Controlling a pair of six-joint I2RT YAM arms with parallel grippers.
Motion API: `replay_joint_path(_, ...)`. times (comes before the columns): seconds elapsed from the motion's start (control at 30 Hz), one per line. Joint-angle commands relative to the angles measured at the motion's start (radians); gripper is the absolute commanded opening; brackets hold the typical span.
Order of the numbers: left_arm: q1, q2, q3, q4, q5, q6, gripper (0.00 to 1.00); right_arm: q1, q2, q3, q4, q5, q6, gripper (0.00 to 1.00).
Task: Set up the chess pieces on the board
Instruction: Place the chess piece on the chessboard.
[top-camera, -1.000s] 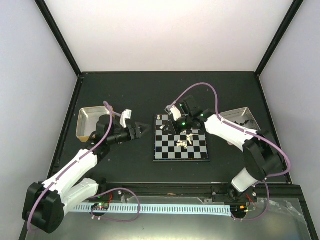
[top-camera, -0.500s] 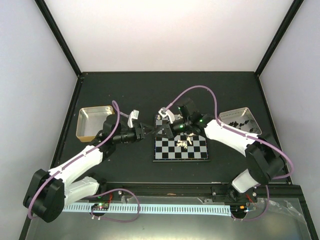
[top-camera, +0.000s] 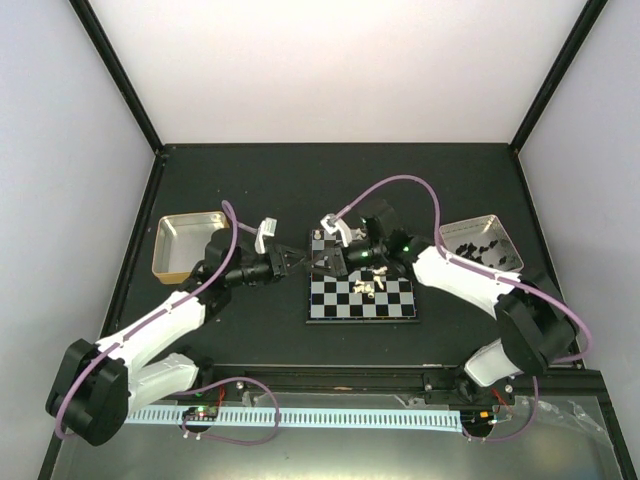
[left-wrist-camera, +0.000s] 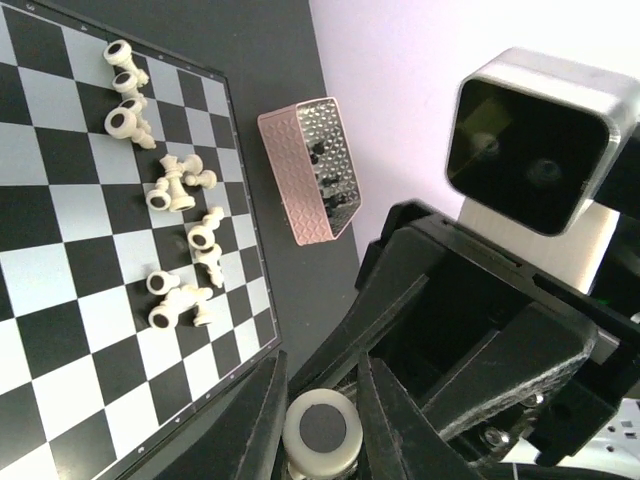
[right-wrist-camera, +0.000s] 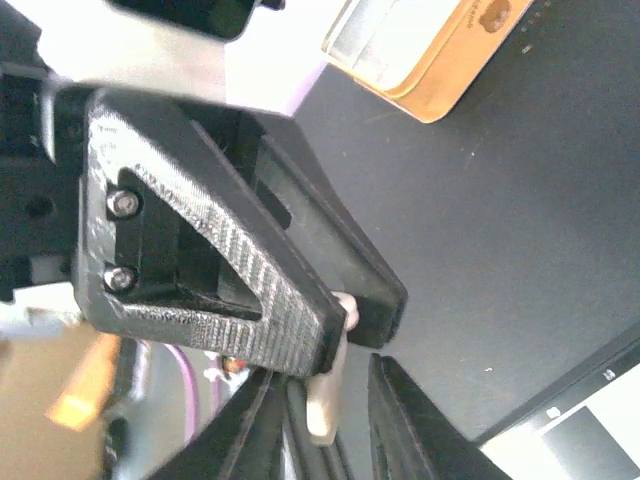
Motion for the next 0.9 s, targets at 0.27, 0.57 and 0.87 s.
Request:
replay_joint_path(0.27, -0.011, -0.082, -0.016, 0.04, -0.153, -0.336, 0.05, 0.064, -0.178, -0.223, 0.502, 0.304, 0.51, 0.37)
replay_joint_path(0.57, -0.013, -0.109, -0.031, 0.055, -0.194, -0.452, 0.03, 0.073, -0.15, -0.225, 0.515, 0.352, 0.589, 0.31)
replay_joint_path(0.87, -0.013, -0.114, -0.042, 0.075, -0.154, -0.557, 0.03, 0.078, -0.144, -0.2, 0.426, 0.394, 0.493, 0.37)
